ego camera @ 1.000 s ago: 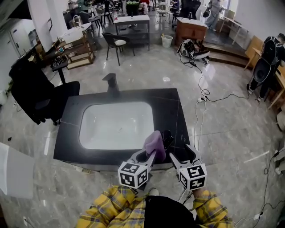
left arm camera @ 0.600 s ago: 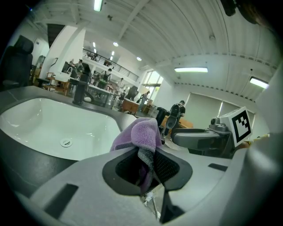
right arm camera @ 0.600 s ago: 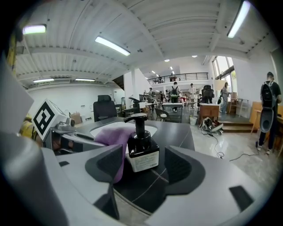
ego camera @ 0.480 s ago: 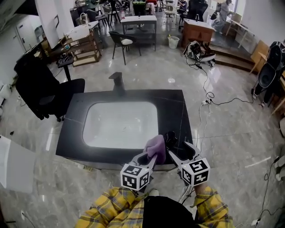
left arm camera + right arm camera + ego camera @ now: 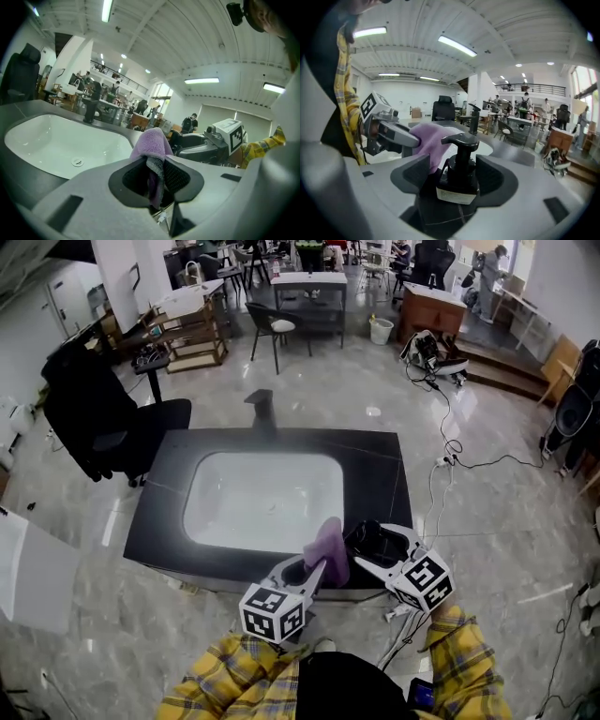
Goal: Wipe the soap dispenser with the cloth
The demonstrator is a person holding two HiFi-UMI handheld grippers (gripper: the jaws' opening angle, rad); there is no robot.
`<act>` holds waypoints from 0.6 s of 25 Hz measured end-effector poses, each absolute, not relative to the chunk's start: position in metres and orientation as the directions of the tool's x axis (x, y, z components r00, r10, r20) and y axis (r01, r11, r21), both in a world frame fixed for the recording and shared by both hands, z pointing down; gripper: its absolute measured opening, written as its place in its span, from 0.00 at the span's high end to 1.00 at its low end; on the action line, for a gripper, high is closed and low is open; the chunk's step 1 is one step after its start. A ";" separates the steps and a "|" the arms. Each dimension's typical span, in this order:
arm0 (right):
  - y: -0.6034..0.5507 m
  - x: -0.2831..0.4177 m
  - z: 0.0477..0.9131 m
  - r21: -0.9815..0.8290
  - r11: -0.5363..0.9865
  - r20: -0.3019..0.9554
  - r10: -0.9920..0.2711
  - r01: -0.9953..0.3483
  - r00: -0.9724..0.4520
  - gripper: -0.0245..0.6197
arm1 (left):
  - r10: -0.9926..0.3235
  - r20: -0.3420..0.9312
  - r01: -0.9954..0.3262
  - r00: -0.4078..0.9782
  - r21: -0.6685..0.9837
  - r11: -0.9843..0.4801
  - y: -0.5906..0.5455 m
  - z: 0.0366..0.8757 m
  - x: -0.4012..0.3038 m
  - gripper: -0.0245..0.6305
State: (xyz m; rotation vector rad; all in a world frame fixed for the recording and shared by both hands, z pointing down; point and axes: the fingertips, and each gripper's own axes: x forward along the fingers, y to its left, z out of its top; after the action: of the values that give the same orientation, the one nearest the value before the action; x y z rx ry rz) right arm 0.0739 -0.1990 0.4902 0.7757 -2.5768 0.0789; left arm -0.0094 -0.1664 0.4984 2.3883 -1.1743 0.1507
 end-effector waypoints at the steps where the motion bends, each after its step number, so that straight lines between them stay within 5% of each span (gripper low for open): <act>1: -0.201 0.072 0.491 0.090 0.860 0.445 -0.486 -0.502 -0.752 0.53 | -0.722 0.293 -0.772 0.626 0.360 -0.523 -0.166 0.497 -0.011 0.86; 12: -0.214 0.053 0.499 0.080 0.972 0.545 -0.230 -0.223 -0.806 0.53 | -0.722 0.282 -0.767 0.632 0.359 -0.532 -0.167 0.493 -0.025 0.86; 15: -0.218 0.052 0.502 0.078 0.976 0.562 -0.212 -0.204 -0.800 0.62 | -0.723 0.281 -0.768 0.631 0.360 -0.530 -0.170 0.493 -0.028 0.86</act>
State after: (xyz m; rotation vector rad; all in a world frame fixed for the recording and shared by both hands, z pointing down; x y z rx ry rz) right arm 0.0520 -0.2178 0.5023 0.2921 -2.5221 -0.0176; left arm -0.0278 -0.1700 0.4933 2.4027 -1.1743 0.1340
